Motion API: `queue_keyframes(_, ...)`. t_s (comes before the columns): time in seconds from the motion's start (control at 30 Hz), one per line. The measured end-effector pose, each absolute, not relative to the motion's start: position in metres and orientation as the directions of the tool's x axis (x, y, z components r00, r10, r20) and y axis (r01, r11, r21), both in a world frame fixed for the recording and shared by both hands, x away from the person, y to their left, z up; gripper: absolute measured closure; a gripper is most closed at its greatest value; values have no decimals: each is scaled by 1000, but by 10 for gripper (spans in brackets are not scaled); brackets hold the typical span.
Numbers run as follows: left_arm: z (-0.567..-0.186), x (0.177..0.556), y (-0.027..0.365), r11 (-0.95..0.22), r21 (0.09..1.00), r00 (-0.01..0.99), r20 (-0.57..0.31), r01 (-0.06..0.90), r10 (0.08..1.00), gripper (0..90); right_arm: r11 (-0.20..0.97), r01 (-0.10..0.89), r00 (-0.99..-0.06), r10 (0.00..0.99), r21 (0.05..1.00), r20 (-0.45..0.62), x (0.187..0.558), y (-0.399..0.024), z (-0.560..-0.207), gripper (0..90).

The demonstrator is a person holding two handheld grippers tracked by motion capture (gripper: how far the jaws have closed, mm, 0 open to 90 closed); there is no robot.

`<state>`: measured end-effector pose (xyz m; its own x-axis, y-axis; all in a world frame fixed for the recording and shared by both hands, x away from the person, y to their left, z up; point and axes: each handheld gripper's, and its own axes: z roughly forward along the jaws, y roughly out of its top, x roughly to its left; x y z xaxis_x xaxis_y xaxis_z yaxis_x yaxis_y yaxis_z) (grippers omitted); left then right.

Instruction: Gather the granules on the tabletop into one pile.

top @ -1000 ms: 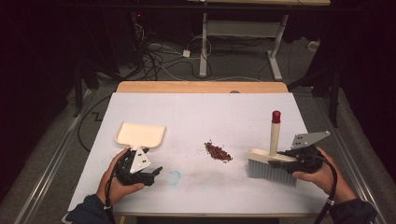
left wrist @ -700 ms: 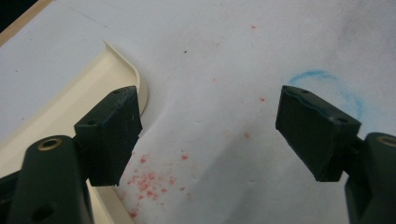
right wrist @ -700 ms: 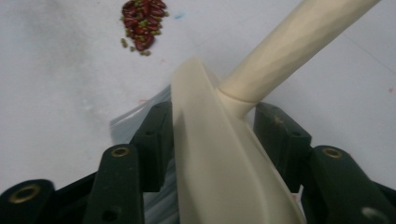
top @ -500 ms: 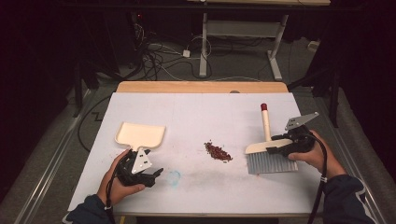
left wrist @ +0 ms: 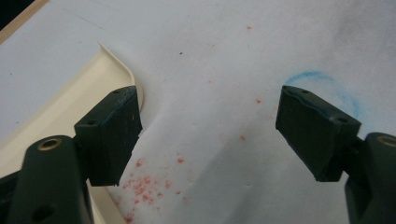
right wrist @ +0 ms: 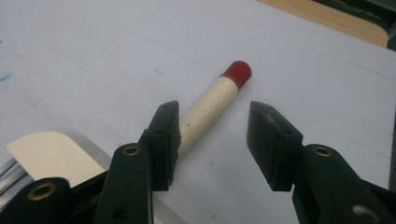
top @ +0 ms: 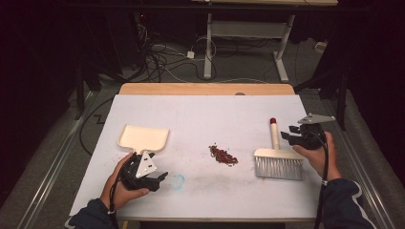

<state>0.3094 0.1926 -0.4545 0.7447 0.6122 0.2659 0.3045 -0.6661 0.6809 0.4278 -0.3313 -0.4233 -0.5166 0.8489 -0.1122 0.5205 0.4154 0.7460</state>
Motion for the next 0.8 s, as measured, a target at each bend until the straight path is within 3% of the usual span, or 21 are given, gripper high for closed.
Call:
queue_keyframes(0.23, -454, 309, 193, -670, 678, 745, 270, 302, 609, 215, 416, 603, -462, 878, 681, -127, 442, -328, -446, 549)
queue_keyframes(0.37, -454, 308, 193, -665, 683, 743, 269, 303, 613, 215, 479, 580, -479, 855, 659, -199, 447, -320, -456, 561)
queue_keyframes(0.6, -454, 307, 194, -665, 684, 743, 269, 300, 612, 215, 493, 581, -483, 849, 648, -213, 451, -315, -460, 538)
queue_keyframes(0.8, -452, 306, 197, -660, 689, 734, 276, 299, 620, 214, 424, 500, -449, 872, 755, -193, 433, -320, -433, 455)
